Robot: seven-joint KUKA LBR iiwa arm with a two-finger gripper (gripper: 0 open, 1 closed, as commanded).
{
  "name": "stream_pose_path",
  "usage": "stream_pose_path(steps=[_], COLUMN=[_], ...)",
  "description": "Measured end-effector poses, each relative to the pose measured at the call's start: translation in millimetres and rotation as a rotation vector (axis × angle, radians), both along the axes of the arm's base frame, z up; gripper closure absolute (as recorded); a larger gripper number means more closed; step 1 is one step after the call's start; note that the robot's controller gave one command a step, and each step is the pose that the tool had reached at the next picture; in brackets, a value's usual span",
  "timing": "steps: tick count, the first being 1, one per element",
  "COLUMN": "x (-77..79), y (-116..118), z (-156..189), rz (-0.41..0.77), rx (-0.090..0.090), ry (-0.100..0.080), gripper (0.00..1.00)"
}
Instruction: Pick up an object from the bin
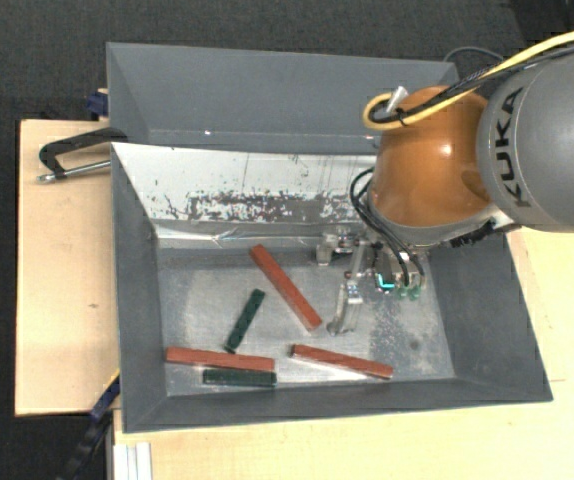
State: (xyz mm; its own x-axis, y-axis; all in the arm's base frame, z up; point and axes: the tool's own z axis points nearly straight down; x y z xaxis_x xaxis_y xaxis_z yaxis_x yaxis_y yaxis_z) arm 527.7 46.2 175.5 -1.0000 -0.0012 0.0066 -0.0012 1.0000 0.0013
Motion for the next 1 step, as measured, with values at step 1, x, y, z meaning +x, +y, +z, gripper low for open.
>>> stream_pose_path(steps=[1], x=[1.8], y=[-0.2], z=[3.8], rz=[-0.001], rx=[0.000], ry=[-0.008], gripper=[0.00])
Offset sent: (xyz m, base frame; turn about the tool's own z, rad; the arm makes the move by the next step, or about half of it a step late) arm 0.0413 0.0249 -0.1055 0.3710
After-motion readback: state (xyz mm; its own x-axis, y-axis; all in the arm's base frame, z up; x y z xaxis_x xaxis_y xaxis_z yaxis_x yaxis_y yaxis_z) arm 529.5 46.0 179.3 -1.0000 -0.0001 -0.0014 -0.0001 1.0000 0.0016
